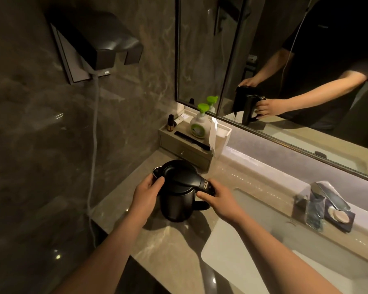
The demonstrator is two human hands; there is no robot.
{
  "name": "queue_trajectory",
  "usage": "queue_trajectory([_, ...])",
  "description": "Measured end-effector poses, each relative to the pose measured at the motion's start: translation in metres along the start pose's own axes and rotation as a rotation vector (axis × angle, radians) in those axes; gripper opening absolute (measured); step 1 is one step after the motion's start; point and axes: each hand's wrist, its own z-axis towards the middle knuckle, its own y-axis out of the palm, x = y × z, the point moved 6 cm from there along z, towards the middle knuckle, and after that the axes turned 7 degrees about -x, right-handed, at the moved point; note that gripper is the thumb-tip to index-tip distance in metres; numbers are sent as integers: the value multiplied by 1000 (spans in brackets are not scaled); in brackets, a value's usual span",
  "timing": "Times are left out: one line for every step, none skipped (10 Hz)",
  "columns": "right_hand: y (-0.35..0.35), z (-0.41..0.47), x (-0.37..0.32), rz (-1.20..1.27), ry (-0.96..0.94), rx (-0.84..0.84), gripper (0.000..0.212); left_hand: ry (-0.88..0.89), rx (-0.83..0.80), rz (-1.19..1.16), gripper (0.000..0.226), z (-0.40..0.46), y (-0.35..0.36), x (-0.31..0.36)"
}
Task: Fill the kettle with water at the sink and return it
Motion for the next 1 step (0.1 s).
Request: queue_trajectory([0, -3, -3, 10, 13, -22, 18, 9, 16, -1, 21, -5, 2, 0])
